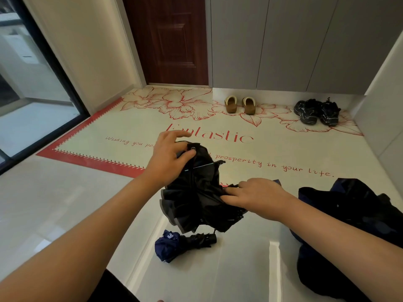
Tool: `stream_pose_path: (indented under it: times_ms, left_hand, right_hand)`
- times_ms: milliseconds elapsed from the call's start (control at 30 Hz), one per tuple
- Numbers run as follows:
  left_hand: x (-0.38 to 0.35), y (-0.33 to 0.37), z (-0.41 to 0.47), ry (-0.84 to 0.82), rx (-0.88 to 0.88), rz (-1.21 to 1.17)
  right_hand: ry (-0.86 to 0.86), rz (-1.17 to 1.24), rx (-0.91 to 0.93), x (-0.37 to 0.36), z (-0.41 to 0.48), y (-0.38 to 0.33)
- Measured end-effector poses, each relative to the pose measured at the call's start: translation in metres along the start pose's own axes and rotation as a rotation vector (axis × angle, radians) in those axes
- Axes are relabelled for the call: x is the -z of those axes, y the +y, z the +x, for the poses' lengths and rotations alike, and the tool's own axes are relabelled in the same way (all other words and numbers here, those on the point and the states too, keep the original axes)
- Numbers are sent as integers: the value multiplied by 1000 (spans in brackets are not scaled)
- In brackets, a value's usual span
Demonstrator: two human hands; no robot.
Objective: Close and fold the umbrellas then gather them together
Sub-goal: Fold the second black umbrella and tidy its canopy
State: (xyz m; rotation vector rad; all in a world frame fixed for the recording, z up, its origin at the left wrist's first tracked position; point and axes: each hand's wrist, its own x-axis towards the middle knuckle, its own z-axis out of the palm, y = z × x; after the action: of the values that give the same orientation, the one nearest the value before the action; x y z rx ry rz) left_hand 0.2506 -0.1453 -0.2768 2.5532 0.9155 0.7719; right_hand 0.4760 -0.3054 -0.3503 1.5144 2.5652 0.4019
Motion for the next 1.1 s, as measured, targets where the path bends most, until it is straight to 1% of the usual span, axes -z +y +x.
stream_pose_path:
  times_ms: [33, 67, 133, 167, 233, 333, 467, 533, 600, 733, 900, 933, 1000, 1033, 1067, 1100]
  left_hand:
    - [0, -3, 2, -45, -19, 27]
    - [-1, -6, 3, -109, 22, 18]
    - [-1, -11, 1, -221, 221, -70]
    - [-1, -13, 0, -244, 302, -125]
    - [-2, -15, -1, -264, 361, -198]
    - [-2, -14, -1, -354, 382, -326]
    - [-6, -16, -8, -569, 429, -406]
    - [-14, -16, -13, -586, 421, -393]
    - [-22, -12, -17, -558, 422, -356]
    - [-33, -12, -21, -580, 473, -466]
    - [-37, -3, -19, -720, 456, -466]
    - [-36, -4, -19, -749, 490, -492]
    - [-36, -4, -21, -812, 604, -629]
    - [-36, -3, -23, -843, 619, -640]
    - [-37, 0, -23, -840, 573, -590]
    - [-41, 1, -22, -818, 478, -488]
  right_hand:
    - [22, -5, 26, 3, 1, -2]
    - [47, -8, 48, 5, 2, -3]
    - [92, -11, 65, 10, 3, -6]
    - [126, -13, 59, 12, 3, -6]
    - [216, -23, 41, 16, 2, -5]
    - [305, -24, 23, 17, 1, -2]
    - [362, -64, 7, 7, 5, 4]
    - [387, -80, -3, 2, 6, 6]
    - [394, -56, -7, 1, 6, 6]
    - [440, -13, 13, 5, 6, 8]
    - [484, -29, -7, 10, 7, 1]
    - [482, -33, -18, 9, 7, 1]
    - [471, -31, -44, 8, 7, 3]
    - [458, -8, -73, 7, 6, 5]
    - [444, 31, -108, 4, 6, 5]
    - [433, 70, -148, 2, 5, 5]
